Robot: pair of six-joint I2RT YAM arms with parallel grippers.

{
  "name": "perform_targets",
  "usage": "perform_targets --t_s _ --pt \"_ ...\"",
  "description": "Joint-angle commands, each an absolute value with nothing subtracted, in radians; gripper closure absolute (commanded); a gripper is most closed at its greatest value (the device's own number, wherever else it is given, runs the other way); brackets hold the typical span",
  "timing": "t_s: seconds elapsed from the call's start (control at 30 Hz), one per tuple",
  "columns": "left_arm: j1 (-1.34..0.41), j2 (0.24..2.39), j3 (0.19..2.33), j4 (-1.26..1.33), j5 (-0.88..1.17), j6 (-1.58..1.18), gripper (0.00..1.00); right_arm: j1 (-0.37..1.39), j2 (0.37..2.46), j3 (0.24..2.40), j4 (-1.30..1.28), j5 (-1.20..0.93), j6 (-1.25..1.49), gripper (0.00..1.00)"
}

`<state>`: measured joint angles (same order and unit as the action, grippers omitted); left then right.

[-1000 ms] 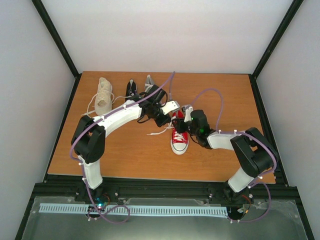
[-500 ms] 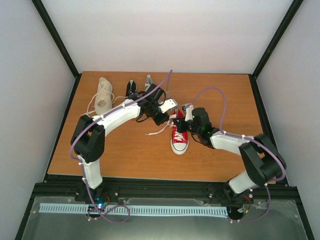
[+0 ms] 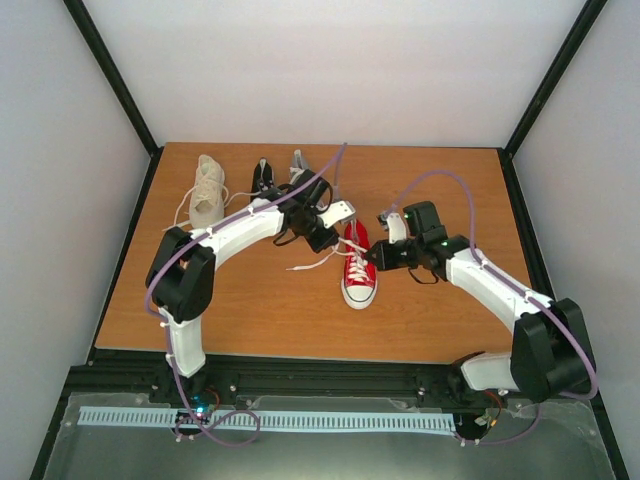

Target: Tie the shoes

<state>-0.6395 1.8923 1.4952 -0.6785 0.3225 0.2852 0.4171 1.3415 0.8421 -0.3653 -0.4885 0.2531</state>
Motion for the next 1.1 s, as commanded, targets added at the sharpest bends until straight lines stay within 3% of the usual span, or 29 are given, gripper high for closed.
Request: perform_targets --t_s 0.0,0.07,0.13,0.33,0.43,0.57,0.67,0.7,0.8,0.83,1.07 --pt "-0.635 1.906 1.506 -0.707 0.389 0.364 0.87 0.341 1.293 0.875 -0.574 -0.575 0.212 0.97" --pt "-0.634 1.9 1.498 -0.733 0.392 0.442 0.54 0.325 1.296 0.871 -0.574 -0.568 0.204 0.97" --pt "-0.627 1.88 1.463 -0.719 0.355 0.534 0.37 0.32 1.305 0.87 -0.563 -0.576 0.201 0.97" --pt "-0.606 1.911 1.356 -0.638 0.173 0.771 0.09 0.313 1.335 0.89 -0.56 -0.578 0.186 0.97" --pt "-0.606 1.985 1.376 -0.61 0.082 0.796 0.08 0.307 1.346 0.898 -0.563 -0.595 0.183 0.97" --pt "-0.609 2.03 1.381 -0.617 0.078 0.825 0.1 0.297 1.343 0.907 -0.582 -0.59 0.178 0.97" --pt "-0.614 2.03 1.355 -0.598 0.069 0.831 0.22 0.28 1.333 0.904 -0.588 -0.591 0.176 0.97" --pt "-0.613 2.031 1.348 -0.599 0.065 0.832 0.32 0.273 1.328 0.902 -0.586 -0.589 0.178 0.97" --pt "-0.608 2.0 1.315 -0.573 0.024 0.821 0.92 0.247 1.314 0.894 -0.584 -0.569 0.187 0.97" --pt "-0.598 1.985 1.31 -0.565 0.006 0.801 0.98 0.244 1.311 0.889 -0.585 -0.558 0.192 0.97" --pt "-0.467 1.87 1.362 -0.679 -0.034 0.619 0.99 0.012 1.236 0.755 -0.549 -0.52 0.28 0.97"
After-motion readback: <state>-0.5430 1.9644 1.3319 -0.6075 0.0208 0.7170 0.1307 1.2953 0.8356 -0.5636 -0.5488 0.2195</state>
